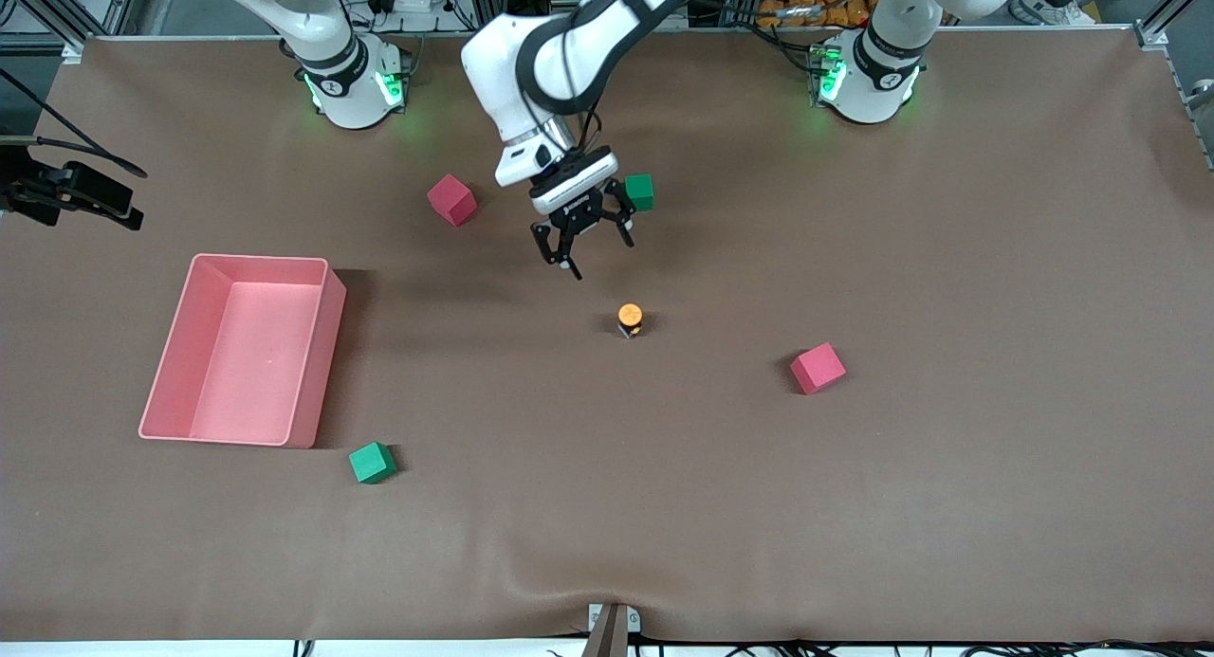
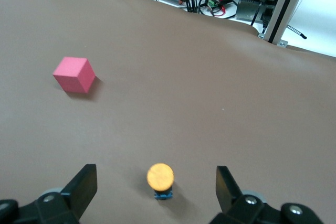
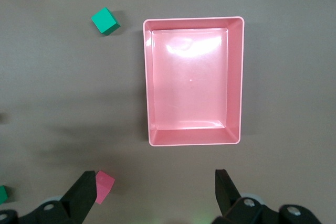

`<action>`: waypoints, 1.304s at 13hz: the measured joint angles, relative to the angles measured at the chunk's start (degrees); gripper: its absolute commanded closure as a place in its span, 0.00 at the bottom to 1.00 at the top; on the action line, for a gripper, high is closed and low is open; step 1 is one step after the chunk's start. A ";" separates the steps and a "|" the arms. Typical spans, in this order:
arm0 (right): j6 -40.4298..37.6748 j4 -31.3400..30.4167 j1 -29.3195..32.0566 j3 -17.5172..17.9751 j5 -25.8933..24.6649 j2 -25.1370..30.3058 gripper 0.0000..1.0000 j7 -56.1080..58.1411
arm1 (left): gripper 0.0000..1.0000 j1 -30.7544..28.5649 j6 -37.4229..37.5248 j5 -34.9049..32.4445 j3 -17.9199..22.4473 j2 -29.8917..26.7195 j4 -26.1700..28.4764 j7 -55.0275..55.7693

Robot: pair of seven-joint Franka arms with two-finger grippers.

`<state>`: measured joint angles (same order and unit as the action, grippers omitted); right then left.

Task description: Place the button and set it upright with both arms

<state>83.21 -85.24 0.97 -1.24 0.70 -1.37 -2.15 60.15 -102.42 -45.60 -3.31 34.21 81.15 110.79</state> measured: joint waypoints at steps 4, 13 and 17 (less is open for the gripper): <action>-0.02 -0.21 0.00 -0.01 0.00 -0.05 0.00 0.00 | 0.00 -4.19 0.02 7.09 0.00 -6.28 1.27 -7.73; 2.13 -0.26 -0.02 0.01 0.00 -0.06 0.00 0.00 | 0.00 -13.39 0.03 23.23 0.02 -16.19 3.36 -25.37; 2.13 -0.26 0.02 -0.08 0.00 -0.06 0.00 0.00 | 0.00 -16.41 0.03 28.31 0.02 -18.88 3.51 -31.23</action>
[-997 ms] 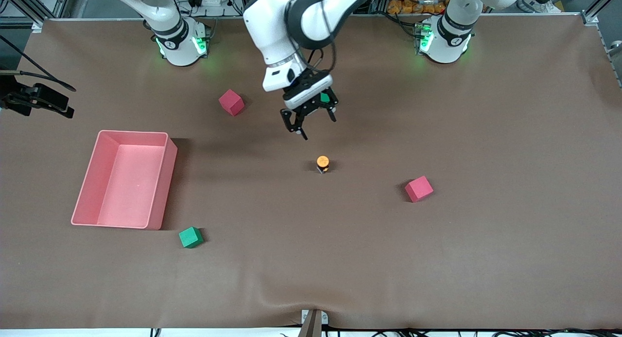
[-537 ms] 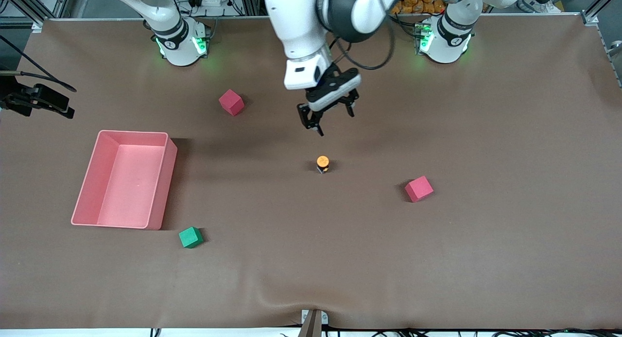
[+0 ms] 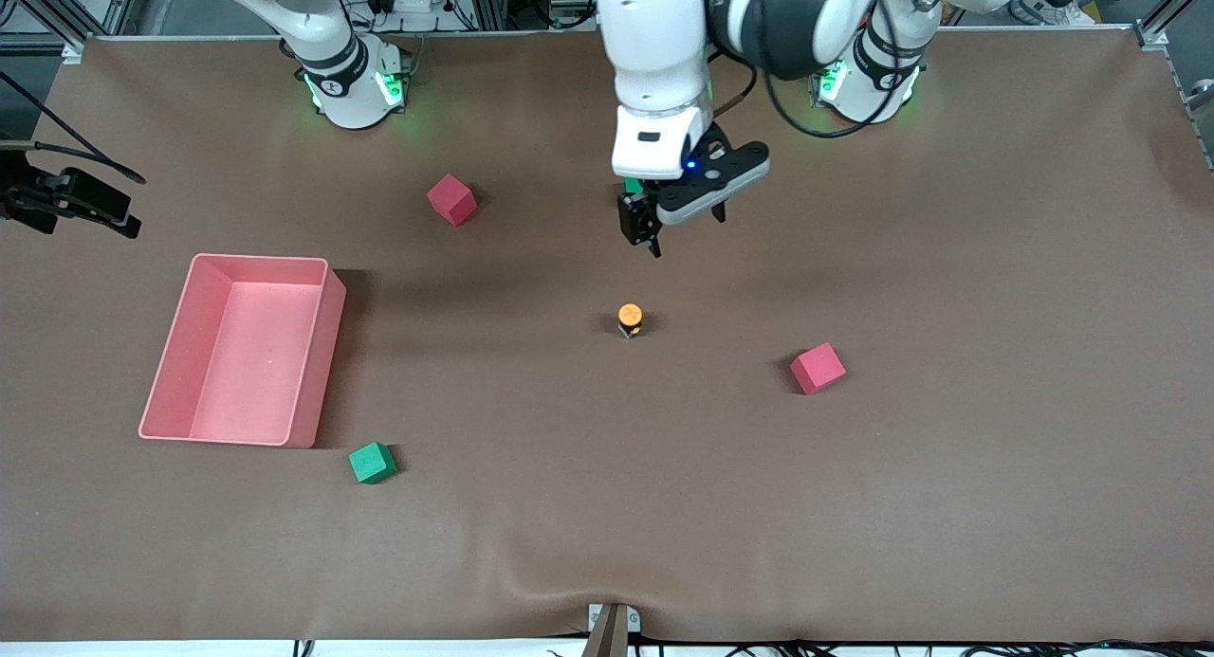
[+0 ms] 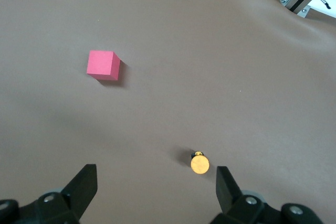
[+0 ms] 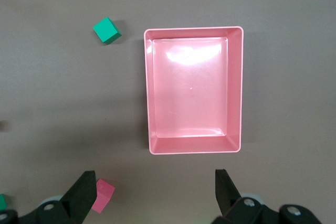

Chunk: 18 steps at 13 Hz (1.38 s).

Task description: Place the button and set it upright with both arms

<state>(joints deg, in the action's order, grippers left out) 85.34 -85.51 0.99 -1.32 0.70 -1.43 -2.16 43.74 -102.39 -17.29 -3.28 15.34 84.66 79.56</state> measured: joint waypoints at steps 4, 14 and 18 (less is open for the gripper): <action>-0.47 -0.24 0.05 -0.17 0.00 0.00 0.00 0.00 | 0.00 -4.83 1.80 6.46 -0.72 -2.35 0.14 -7.08; -0.43 -1.14 0.05 -0.16 0.00 0.00 0.00 0.00 | 0.00 -38.09 11.19 12.45 -23.10 -7.65 0.58 -30.43; -0.43 -1.15 0.05 -0.18 0.00 0.00 0.00 0.00 | 0.00 -43.15 13.67 14.36 -20.59 -10.68 0.63 -40.71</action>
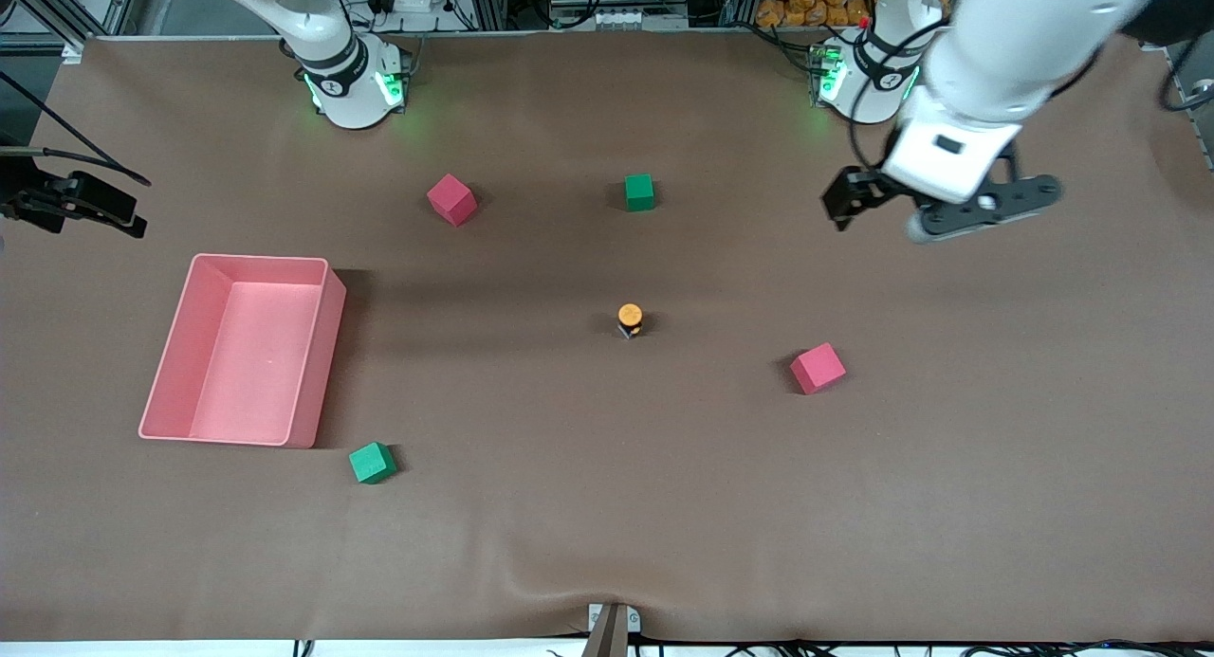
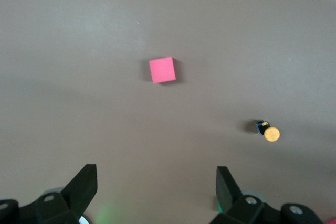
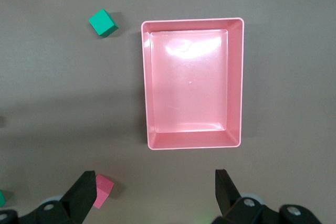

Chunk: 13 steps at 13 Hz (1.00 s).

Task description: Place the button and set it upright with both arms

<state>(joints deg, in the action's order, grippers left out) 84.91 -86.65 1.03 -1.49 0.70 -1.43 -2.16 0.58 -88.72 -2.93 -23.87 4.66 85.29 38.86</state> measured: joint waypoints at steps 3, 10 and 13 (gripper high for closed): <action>0.00 0.00 0.01 -0.05 0.00 0.01 0.00 0.00 | 0.00 0.26 -2.36 1.36 5.69 -0.05 0.29 -7.36; -0.03 0.00 0.01 -0.08 0.00 0.02 0.00 0.00 | 0.00 0.34 -6.30 6.73 22.94 0.12 0.81 -29.98; -0.03 0.00 0.01 -0.09 0.00 0.03 0.00 0.00 | 0.00 0.67 -6.55 7.22 29.58 -0.24 0.71 -40.10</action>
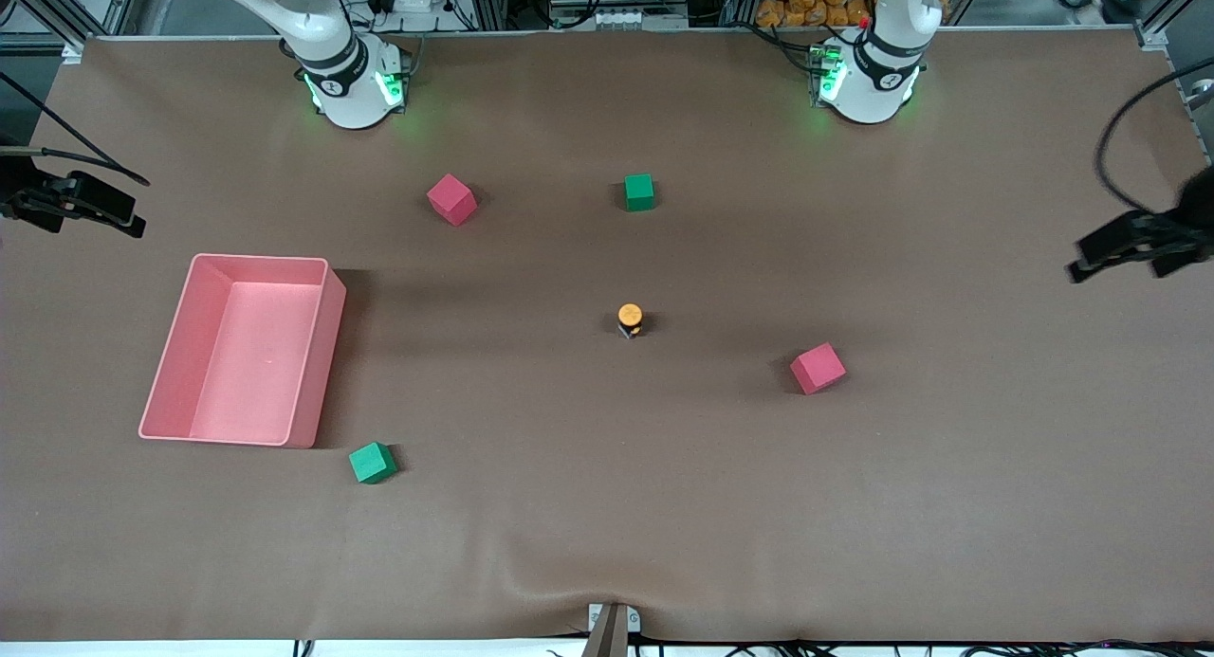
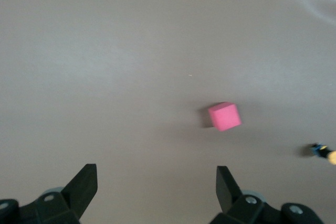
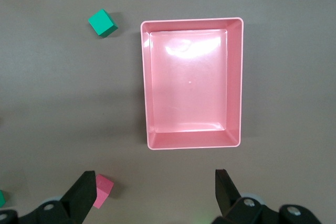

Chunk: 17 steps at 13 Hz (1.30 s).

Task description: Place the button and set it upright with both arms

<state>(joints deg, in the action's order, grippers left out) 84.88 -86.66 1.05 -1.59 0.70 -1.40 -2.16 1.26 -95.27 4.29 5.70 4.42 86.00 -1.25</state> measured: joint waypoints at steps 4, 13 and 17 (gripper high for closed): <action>0.00 0.00 0.00 0.00 0.00 0.00 0.00 0.00 | 0.00 0.10 2.68 1.29 4.10 -2.64 -0.15 -4.55; -0.03 -0.01 0.22 -0.16 0.00 0.00 0.00 -0.04 | 0.00 0.81 7.80 4.09 1.66 -5.53 -0.59 2.57; -0.05 -0.01 0.53 -0.35 0.00 0.00 0.00 -0.04 | 0.00 0.85 7.44 0.83 0.26 -4.87 -0.34 2.36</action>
<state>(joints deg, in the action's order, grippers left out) 84.83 -86.67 1.58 -1.94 0.70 -1.40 -2.20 2.10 -87.83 5.12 5.96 -0.45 85.66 1.11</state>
